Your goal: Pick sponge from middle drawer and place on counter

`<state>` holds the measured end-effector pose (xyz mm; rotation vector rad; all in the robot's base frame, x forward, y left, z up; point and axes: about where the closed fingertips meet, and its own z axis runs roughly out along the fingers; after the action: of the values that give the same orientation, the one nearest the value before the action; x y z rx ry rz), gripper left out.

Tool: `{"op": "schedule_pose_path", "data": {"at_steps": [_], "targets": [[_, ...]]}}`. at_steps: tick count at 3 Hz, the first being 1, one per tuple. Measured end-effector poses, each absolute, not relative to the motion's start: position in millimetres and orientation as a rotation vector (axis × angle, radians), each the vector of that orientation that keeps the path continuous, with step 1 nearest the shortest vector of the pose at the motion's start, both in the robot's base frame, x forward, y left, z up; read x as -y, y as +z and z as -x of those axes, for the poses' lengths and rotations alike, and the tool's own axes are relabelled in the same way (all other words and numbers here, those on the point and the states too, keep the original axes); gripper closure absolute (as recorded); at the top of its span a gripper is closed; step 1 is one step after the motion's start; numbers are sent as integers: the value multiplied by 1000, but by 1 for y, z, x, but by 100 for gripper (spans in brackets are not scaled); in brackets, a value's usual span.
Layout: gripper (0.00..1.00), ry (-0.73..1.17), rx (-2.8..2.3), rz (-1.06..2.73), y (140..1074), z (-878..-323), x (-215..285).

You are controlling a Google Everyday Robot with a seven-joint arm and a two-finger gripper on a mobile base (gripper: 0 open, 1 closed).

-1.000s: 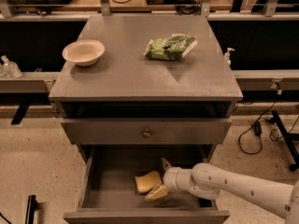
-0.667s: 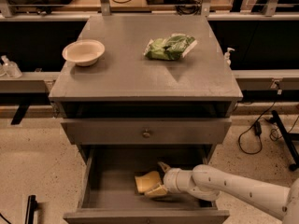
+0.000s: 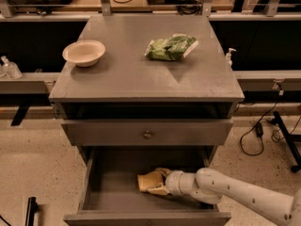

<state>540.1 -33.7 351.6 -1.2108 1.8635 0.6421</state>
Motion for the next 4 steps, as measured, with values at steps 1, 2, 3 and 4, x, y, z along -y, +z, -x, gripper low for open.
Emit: {"op": "schedule_pose_path", "data": {"at_steps": [1, 2, 3, 4], "targets": [[87, 721, -1804, 1146, 376, -537, 41], [100, 807, -1710, 1094, 435, -518, 63], [100, 831, -1621, 1118, 502, -489, 97], [100, 818, -1516, 1213, 584, -463, 131]]}}
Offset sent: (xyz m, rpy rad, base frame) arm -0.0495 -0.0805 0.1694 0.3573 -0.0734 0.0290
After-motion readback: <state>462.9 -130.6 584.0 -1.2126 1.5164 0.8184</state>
